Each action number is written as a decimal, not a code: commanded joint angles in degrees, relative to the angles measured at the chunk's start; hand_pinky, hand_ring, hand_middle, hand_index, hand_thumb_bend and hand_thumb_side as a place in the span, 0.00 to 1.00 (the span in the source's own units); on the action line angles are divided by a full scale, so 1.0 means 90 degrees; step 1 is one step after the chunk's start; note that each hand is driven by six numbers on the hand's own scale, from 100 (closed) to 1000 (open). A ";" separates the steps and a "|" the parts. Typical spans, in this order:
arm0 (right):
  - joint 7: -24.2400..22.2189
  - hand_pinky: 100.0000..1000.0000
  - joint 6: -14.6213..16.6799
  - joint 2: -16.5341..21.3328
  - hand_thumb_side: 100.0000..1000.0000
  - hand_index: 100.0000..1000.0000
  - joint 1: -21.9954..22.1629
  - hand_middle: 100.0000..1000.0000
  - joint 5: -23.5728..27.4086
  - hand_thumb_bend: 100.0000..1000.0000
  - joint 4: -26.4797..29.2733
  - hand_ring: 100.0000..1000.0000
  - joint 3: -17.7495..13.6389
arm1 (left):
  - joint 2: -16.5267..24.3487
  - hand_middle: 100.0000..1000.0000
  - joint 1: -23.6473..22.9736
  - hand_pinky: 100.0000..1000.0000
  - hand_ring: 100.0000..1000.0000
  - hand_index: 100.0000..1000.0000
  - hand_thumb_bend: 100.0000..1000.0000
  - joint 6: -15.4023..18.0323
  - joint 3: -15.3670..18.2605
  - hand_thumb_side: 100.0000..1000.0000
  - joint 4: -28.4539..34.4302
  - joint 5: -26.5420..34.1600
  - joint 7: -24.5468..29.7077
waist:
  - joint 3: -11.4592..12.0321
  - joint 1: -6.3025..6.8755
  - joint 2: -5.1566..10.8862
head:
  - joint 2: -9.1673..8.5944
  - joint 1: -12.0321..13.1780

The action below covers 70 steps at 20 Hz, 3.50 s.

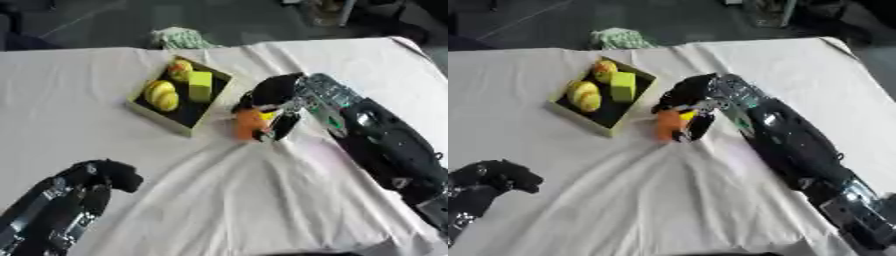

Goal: Pick up objects on the table and place them in the box.

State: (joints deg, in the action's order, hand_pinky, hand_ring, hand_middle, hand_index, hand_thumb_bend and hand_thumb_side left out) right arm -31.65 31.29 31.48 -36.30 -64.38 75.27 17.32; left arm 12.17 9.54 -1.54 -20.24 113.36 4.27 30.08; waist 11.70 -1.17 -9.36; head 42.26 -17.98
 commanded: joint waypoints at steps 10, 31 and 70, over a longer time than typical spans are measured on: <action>0.0276 0.42 -0.0213 0.0239 0.30 0.84 -0.0472 0.56 0.1035 0.00 0.0681 0.42 -0.0190 | 0.0087 0.58 0.0016 0.72 0.73 0.76 0.00 0.0008 0.0046 0.61 0.0137 0.0018 -0.0025 | -0.0006 0.0011 0.0099 | -0.0070 -0.0021; 0.0538 0.44 -0.0170 -0.1053 0.33 0.85 -0.1504 0.58 0.0008 0.00 -0.1108 0.43 -0.0044 | 0.0045 0.58 0.0093 0.72 0.73 0.76 0.00 0.0030 -0.0001 0.61 0.0137 0.0093 0.0036 | 0.0196 0.0078 0.0077 | -0.0087 -0.0199; 0.1390 0.69 0.0330 -0.0772 0.48 1.00 -0.1454 0.95 -0.0911 0.00 -0.0700 0.85 -0.0038 | 0.0030 0.58 0.0064 0.71 0.72 0.76 0.00 0.0002 0.0021 0.61 0.0137 0.0071 0.0009 | 0.0171 0.0046 0.0088 | -0.0096 -0.0150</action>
State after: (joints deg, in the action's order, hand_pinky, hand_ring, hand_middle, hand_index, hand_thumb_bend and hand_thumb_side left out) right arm -17.45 33.69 22.47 -48.39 -76.02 66.94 17.68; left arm 12.08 9.76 -1.45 -20.27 113.36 4.91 30.29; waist 13.31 -0.84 -9.48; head 42.03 -19.52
